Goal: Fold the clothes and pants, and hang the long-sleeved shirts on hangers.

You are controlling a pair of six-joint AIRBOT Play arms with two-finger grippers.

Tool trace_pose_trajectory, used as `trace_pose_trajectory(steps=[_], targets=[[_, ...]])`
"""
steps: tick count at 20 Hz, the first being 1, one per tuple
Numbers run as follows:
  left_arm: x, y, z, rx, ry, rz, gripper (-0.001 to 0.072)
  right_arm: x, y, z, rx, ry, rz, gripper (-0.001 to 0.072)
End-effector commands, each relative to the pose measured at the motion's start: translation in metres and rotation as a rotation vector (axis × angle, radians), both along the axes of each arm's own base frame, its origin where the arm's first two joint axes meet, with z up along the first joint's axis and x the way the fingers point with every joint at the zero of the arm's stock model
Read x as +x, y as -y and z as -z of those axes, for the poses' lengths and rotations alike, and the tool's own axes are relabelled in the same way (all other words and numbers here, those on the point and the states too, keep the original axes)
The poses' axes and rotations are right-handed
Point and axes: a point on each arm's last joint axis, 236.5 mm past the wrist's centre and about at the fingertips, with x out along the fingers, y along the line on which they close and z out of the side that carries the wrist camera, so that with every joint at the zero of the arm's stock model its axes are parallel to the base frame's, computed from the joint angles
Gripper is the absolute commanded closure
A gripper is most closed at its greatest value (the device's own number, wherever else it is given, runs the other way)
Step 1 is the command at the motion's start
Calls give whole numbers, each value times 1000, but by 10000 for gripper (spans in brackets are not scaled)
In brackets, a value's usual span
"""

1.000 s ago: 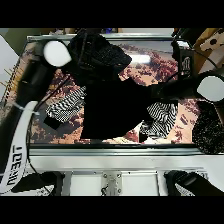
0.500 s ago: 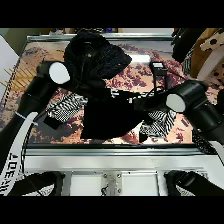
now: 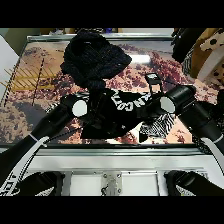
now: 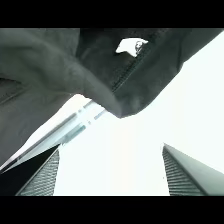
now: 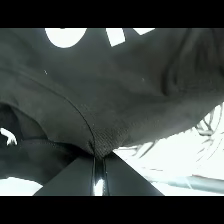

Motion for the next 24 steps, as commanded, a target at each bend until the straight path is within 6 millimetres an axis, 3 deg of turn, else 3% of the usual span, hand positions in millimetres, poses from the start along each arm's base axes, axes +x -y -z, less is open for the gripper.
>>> trace_pose_trajectory(steps=[1,6,10,15,17,20,24], targets=[[17,16,-13,-83,89,-70,47,-15,10,-5,-10,-12,-6,691],[23,41,3,-70,131,-19,48,-29,18,-10,-8,-9,-4,691],[57,52,-1,46,296,72,48,-29,18,-7,-10,-12,-4,691],[62,67,42,156,280,143,48,-29,18,-7,-11,-12,-5,691],[62,65,60,187,255,148,48,-29,18,-7,-10,-12,-5,691],[67,45,77,275,229,132,47,-29,18,-8,-9,-9,-4,691],[51,19,68,356,170,150,47,-29,19,-9,-8,-7,-3,691]])
